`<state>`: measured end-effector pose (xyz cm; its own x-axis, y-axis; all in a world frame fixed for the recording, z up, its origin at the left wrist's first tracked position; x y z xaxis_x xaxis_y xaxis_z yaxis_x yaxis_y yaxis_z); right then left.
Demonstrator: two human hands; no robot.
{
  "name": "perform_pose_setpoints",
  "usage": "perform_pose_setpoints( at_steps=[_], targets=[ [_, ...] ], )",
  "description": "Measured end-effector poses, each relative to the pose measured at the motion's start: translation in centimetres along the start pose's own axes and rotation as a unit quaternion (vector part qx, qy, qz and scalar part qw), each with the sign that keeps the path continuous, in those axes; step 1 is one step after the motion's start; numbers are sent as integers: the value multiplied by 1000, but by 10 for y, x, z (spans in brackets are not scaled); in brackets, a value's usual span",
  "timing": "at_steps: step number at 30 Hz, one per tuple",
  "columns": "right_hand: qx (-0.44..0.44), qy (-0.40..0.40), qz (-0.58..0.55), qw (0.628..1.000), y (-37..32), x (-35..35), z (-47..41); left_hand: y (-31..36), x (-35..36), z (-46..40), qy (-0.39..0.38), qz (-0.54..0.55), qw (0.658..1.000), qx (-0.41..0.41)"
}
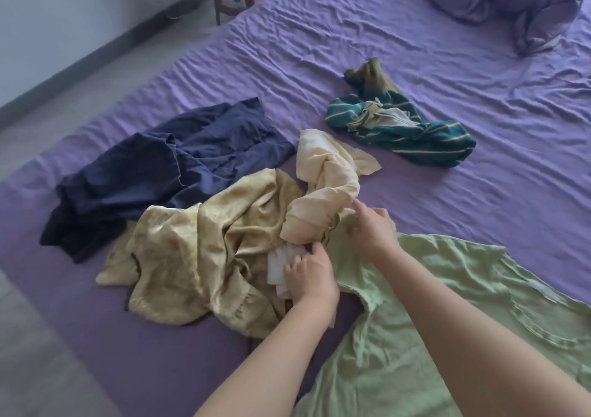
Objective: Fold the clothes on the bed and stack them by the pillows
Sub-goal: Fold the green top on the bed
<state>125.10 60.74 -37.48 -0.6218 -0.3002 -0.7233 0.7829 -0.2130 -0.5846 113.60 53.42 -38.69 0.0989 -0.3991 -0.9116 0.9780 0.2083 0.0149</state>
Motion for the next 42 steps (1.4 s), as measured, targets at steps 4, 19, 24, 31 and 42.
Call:
perform_pose_setpoints(
  at_steps=[4,19,24,31,42],
  targets=[
    [-9,13,-7,1000,16,-19,9,2,-6,19,-14,107,994,-2],
    [5,-38,47,998,151,-123,89,105,21,121,40,-87,925,367],
    [-15,-108,151,982,184,-60,141,110,67,115,-48,-211,917,335],
    [10,-60,153,986,203,-14,181,101,85,130,-32,-278,905,319],
    [59,-38,103,992,218,39,317,51,127,226,-84,-261,896,348]
  ],
)
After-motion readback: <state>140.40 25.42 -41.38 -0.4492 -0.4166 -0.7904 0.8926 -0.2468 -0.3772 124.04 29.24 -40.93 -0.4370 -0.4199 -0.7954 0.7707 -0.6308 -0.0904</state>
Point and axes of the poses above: each hand's wrist, its own z-axis away from the middle knuckle, its own x-axis out of the palm, y = z × x, the point moved 3 cm from there along -z, towards the middle knuckle, and after that the axes turned 15 degrees about -z, right-handed, at the moved point
